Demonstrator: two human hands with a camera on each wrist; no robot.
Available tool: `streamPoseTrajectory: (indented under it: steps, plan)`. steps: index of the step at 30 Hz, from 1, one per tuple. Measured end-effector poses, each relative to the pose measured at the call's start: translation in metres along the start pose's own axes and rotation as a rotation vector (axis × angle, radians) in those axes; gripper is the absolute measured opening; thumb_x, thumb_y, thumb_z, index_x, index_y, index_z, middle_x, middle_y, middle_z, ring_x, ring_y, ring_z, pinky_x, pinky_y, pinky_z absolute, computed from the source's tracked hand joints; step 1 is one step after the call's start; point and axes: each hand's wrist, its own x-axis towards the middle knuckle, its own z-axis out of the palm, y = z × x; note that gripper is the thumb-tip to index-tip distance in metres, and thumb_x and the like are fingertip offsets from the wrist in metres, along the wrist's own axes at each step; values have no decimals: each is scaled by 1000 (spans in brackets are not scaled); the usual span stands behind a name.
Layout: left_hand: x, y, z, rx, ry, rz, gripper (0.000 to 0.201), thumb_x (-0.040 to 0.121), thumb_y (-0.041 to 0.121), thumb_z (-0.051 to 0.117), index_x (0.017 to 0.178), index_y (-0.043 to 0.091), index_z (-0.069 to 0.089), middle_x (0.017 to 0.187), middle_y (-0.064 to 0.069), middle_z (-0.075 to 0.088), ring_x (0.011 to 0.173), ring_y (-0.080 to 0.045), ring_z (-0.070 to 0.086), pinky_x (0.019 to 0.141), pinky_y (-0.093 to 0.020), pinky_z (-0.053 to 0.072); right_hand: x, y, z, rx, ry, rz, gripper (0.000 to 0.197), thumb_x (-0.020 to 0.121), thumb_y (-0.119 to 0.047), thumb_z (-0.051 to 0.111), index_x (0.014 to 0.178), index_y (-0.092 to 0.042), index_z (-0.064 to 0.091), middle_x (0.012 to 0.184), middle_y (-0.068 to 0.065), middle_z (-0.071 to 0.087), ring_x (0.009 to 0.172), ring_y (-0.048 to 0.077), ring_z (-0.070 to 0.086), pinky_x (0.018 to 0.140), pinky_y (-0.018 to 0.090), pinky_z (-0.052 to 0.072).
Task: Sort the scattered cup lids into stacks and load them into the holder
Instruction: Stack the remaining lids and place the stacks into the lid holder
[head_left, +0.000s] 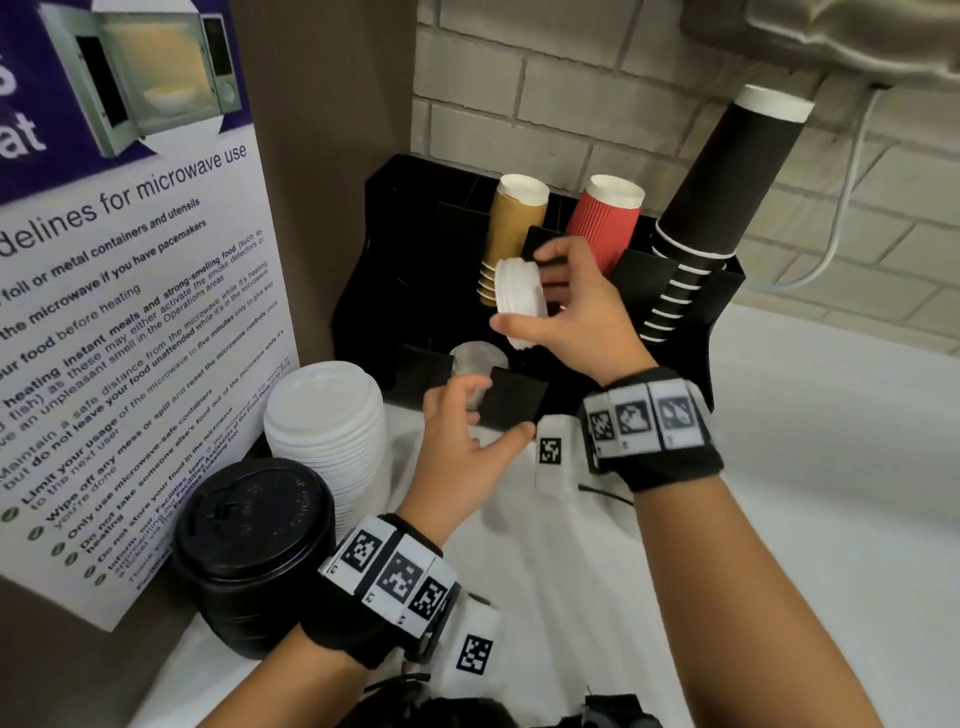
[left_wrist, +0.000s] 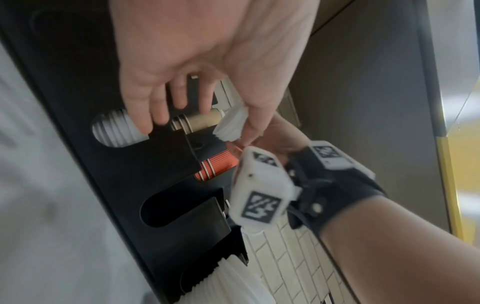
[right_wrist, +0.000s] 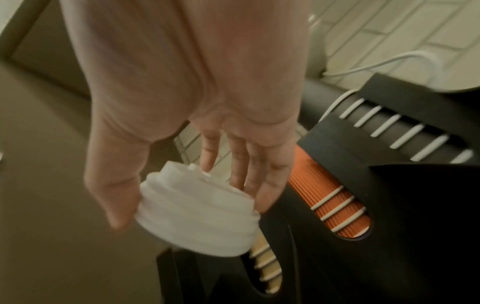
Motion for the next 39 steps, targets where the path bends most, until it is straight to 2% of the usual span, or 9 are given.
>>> streamPoseTrajectory:
  steps: [7,12,16,20,23,26,29,33,39]
  plan:
    - [-1,-5,3,121,-241,-217,27,79,38,75,98,34,55,115,6,48,103,-15,56,88,-35,52,37,15,42,-555,-348,0,68,66,-20,84,120,-7,43,107,8,53,91,22,54,68,30,42]
    - [-2,-3,0,93,-236,-229,27,80,38,75,98,31,57,116,4,49,105,-19,57,90,-39,51,43,17,60,-757,-478,9,66,67,-13,80,118,-4,40,111,17,53,93,31,59,76,42,54]
    - [-4,3,-2,82,-237,-235,32,67,48,74,91,35,56,115,4,50,106,-19,58,93,-40,51,40,20,67,-872,-546,42,71,66,-20,83,120,-6,39,112,15,51,88,29,58,65,37,49]
    - [-5,5,-3,58,-243,-238,32,67,45,72,92,33,57,118,1,51,107,-20,58,97,-43,50,33,22,72,-979,-508,48,74,66,-29,84,122,-6,41,124,15,44,109,32,52,79,40,51]
    - [-3,4,-5,115,-238,-232,22,81,36,73,94,34,56,118,3,50,105,-17,57,93,-37,50,23,16,55,-747,-389,38,72,72,-37,80,125,-6,44,128,14,39,117,30,42,92,37,45]
    - [-2,5,-7,130,-217,-229,23,84,35,71,102,30,59,118,6,48,104,-15,57,92,-34,49,3,11,15,-498,-95,7,48,81,-34,73,113,-3,54,113,13,52,103,27,50,81,24,36]
    - [-3,8,-7,136,-226,-216,25,85,34,70,107,27,60,119,6,48,106,-15,57,93,-36,50,-30,22,-37,-436,86,132,27,85,-28,68,91,-4,58,90,8,61,87,27,57,69,26,36]
    - [-5,13,-6,135,-230,-199,24,86,33,69,108,26,60,120,6,48,105,-12,57,83,-24,46,-82,50,-81,-527,16,433,26,84,-38,67,88,-14,55,98,7,62,88,23,55,71,29,37]
    - [-5,15,-2,145,-259,-186,24,87,32,69,108,25,61,120,5,49,104,-14,58,83,-24,44,-115,75,-73,-552,-59,599,71,55,-42,89,102,-24,39,105,-1,38,100,28,46,78,35,40]
